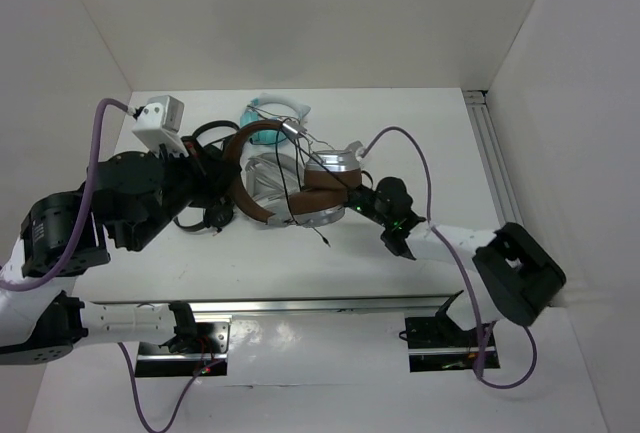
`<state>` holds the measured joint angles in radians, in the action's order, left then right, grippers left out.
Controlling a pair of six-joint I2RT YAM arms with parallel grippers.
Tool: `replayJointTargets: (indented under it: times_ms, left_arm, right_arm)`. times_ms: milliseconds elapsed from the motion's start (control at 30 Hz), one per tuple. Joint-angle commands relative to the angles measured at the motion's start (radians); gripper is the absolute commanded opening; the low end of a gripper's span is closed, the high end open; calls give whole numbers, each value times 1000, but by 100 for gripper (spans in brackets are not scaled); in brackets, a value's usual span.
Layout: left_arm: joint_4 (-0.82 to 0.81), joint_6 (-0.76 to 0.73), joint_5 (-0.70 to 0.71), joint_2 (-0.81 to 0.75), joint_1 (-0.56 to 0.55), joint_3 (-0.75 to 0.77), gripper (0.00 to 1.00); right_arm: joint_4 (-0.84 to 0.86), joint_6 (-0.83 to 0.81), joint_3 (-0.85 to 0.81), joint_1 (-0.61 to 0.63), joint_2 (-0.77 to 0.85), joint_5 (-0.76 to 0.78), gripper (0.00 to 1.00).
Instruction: Wrap the headphones
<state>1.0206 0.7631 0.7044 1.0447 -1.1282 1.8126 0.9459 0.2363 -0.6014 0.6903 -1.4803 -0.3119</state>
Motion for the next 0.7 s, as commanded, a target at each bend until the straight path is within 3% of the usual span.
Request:
replayJointTargets:
  times_ms: [0, 167, 333, 400, 567, 667]
  left_arm:
    - [-93, 35, -5, -28, -2, -1, 0]
    - [-93, 16, -42, -28, -2, -1, 0]
    - [-93, 16, -42, -18, -2, -10, 0]
    - [-93, 16, -42, -9, -2, -10, 0]
    - [-93, 25, -42, -9, -2, -28, 0]
    - [-102, 25, -42, -9, -2, -29, 0]
  right_arm:
    - [114, 18, 64, 9, 154, 40, 40]
    - [261, 103, 254, 9, 313, 82, 44]
    - [217, 94, 267, 18, 434, -27, 46]
    - [185, 69, 227, 18, 434, -102, 46]
    - [88, 24, 155, 66, 374, -78, 47]
    - [112, 35, 127, 66, 313, -98, 48]
